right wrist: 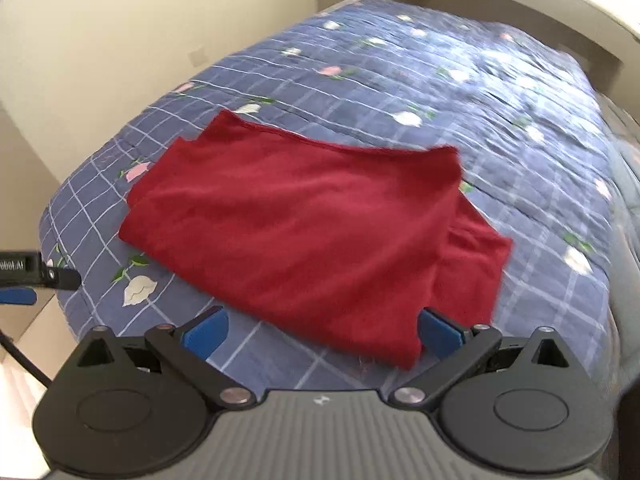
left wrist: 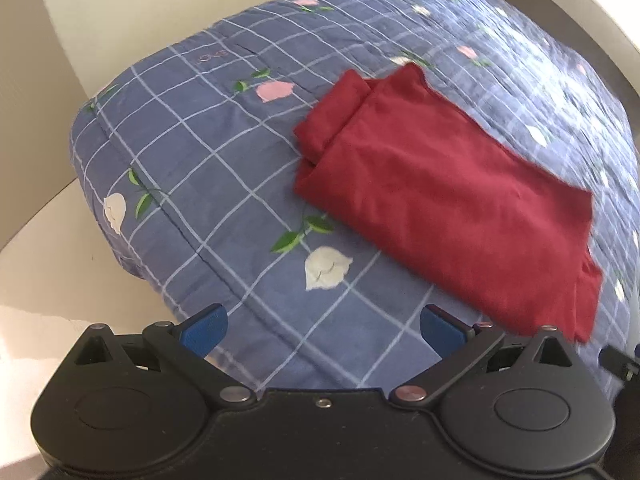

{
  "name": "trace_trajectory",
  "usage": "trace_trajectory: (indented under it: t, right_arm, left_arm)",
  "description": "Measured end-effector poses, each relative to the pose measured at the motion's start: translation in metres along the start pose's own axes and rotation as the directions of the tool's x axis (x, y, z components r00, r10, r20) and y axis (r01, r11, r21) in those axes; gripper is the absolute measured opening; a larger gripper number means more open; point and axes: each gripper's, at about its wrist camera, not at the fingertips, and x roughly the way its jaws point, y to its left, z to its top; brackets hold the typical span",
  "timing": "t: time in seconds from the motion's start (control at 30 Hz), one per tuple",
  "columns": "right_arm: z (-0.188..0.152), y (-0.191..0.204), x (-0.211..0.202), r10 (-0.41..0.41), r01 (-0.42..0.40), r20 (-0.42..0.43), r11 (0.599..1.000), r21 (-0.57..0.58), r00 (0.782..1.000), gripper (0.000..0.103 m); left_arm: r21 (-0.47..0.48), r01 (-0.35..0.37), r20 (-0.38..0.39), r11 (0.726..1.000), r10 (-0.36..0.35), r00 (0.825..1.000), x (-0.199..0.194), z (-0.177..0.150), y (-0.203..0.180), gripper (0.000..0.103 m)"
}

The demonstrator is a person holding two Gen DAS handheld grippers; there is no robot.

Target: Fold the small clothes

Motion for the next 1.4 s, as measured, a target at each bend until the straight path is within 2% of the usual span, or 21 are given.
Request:
trace_trajectory:
  t: [0.1,0.17,0.3,0.4,0.57,0.7,0.83,0.9,0.97,1.03,1.07,1.13,1.17,1.23,1.3,1.4]
  right_arm:
    - [0.012,0.003,0.032,-0.01,0.013,0.072,0.999,-0.039,0.997,0.103]
    - [0.018,0.008,0.055,-0.037,0.043,0.124,0.998,-0.048,0.992,0.103]
    - [0.037,0.019,0.099,-0.112,0.115,0.185,0.993,-0.006,0.976,0.103]
    - [0.043,0.026,0.123,-0.142,0.134,0.23,0.99,0.05,0.963,0.103]
    - [0.032,0.038,0.154,-0.213,0.2,0.231,0.977,0.076,0.949,0.103]
    - [0.019,0.045,0.163,-0.234,0.222,0.194,0.972,0.079,0.953,0.103]
    - [0.014,0.051,0.163,-0.255,0.245,0.194,0.967,0.07,0.947,0.103]
    - [0.014,0.053,0.163,-0.262,0.254,0.192,0.965,0.067,0.946,0.103]
    - [0.014,0.055,0.164,-0.268,0.26,0.19,0.963,0.065,0.945,0.103]
    - [0.014,0.055,0.164,-0.272,0.264,0.186,0.962,0.065,0.944,0.103]
    - [0.014,0.056,0.164,-0.274,0.266,0.184,0.962,0.065,0.944,0.103]
    - [0.013,0.056,0.164,-0.277,0.269,0.179,0.961,0.066,0.944,0.103]
    - [0.013,0.055,0.164,-0.278,0.27,0.177,0.96,0.068,0.944,0.103]
    - [0.012,0.055,0.165,-0.278,0.27,0.177,0.96,0.07,0.944,0.103]
    - [0.012,0.054,0.165,-0.275,0.266,0.179,0.961,0.074,0.945,0.103]
    - [0.011,0.053,0.166,-0.27,0.26,0.18,0.963,0.077,0.946,0.103]
  left_arm:
    - [-0.068,-0.012,0.044,0.998,0.015,0.999,0.012,0.003,0.006,0.102]
    - [-0.104,-0.046,0.089,0.994,0.056,0.994,0.02,0.009,0.012,0.102]
    - [-0.086,-0.075,0.199,0.993,0.091,0.976,0.04,0.03,0.024,0.102]
    - [-0.104,-0.006,0.255,0.995,0.032,0.966,0.061,0.052,0.041,0.102]
    - [-0.094,0.12,0.331,0.988,-0.082,0.94,0.103,0.087,0.063,0.099]
    - [0.012,0.203,0.326,0.979,-0.195,0.925,0.128,0.11,0.065,0.092]
    - [0.147,0.286,0.295,0.947,-0.318,0.901,0.142,0.12,0.064,0.091]
    - [0.205,0.305,0.263,0.93,-0.352,0.898,0.148,0.124,0.06,0.09]
    - [0.229,0.311,0.228,0.922,-0.361,0.904,0.155,0.125,0.057,0.082]
    - [0.198,0.31,0.185,0.93,-0.346,0.92,0.164,0.129,0.057,0.065]
    - [0.17,0.313,0.168,0.934,-0.34,0.925,0.167,0.132,0.058,0.06]
    - [0.132,0.333,0.16,0.934,-0.352,0.922,0.171,0.135,0.06,0.03]
    - [0.129,0.316,0.168,0.94,-0.335,0.927,0.17,0.135,0.06,0.023]
    - [0.131,0.316,0.172,0.94,-0.336,0.926,0.169,0.136,0.059,0.017]
    - [0.122,0.319,0.177,0.94,-0.337,0.925,0.165,0.135,0.059,0.017]
    - [0.058,0.333,0.169,0.941,-0.338,0.926,0.16,0.135,0.066,0.016]
